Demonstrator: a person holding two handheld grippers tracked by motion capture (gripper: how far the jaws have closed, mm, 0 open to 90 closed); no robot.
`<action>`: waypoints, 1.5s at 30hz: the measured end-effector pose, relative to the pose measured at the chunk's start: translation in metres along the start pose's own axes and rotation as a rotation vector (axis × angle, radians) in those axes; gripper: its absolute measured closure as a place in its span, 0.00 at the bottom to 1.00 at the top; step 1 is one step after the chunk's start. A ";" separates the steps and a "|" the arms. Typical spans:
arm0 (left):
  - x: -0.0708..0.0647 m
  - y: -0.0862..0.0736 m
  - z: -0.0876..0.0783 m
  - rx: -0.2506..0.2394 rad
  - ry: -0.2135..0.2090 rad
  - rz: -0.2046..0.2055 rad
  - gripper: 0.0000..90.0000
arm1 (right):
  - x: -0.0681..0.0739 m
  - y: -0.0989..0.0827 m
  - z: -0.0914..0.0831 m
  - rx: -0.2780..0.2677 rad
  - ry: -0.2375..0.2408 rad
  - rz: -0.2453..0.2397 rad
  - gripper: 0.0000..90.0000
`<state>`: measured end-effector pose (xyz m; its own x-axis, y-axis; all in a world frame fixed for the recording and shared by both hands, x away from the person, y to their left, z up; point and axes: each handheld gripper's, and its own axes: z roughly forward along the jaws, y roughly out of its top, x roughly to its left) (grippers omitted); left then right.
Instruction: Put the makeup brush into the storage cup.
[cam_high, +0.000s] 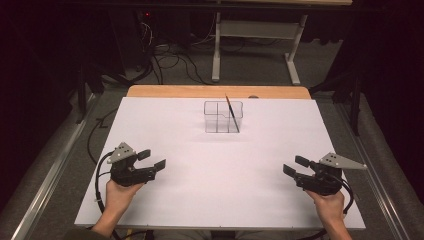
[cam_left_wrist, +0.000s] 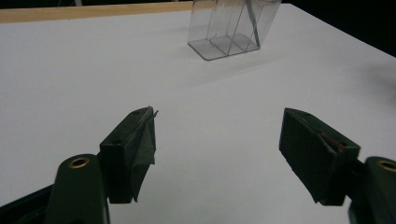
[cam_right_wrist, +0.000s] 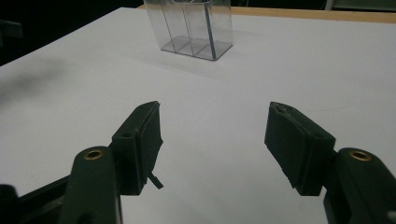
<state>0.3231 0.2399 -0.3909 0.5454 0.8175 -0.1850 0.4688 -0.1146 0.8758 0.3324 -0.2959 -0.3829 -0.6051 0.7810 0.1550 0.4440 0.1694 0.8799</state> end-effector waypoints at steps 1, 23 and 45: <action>0.000 0.000 0.000 -0.001 0.000 0.001 0.30 | 0.000 0.000 0.001 0.004 -0.004 0.003 0.41; 0.001 0.000 0.000 -0.004 -0.001 0.003 0.30 | -0.005 -0.008 0.006 0.015 -0.065 0.014 0.38; -0.001 0.000 0.002 0.004 -0.012 0.016 0.31 | -0.006 -0.013 0.005 -0.007 -0.096 -0.001 0.38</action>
<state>0.3236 0.2380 -0.3911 0.5607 0.8090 -0.1765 0.4633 -0.1298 0.8766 0.3330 -0.2998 -0.3974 -0.5393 0.8348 0.1105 0.4385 0.1664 0.8832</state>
